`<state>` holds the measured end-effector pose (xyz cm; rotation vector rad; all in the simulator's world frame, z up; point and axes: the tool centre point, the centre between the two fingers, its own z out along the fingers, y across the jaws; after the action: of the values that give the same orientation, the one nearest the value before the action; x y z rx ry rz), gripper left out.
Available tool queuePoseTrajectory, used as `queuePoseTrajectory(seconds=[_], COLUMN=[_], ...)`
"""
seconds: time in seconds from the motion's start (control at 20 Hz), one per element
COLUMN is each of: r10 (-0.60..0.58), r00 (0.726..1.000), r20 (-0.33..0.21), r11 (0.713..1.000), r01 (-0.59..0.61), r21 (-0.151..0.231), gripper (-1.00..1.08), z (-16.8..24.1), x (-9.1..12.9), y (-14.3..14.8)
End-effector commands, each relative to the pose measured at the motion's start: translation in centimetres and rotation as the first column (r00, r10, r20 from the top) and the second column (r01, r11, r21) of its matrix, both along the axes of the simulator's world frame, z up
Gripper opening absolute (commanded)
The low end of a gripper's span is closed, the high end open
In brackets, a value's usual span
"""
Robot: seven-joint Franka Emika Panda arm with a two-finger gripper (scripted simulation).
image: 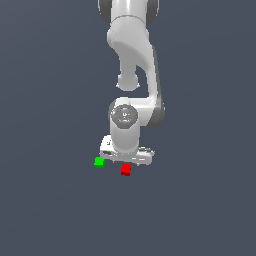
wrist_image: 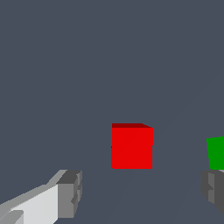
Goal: Stack the red cube on top of the green cube.
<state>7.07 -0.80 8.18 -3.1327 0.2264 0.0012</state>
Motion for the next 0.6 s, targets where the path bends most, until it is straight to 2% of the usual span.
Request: queuePoseTrajectory(seconds=[0.0, 0.55], r10=[-0.009, -0.016], r00=[1.000, 1.000], r20=[0.001, 0.000], r11=[1.000, 1.000], r01=[0.009, 0.016], r21=[-0.001, -0.001], gripper=[1.00, 1.00], z=[-0.63, -1.54], x=[0.57, 1.01], y=[-0.04, -0.09])
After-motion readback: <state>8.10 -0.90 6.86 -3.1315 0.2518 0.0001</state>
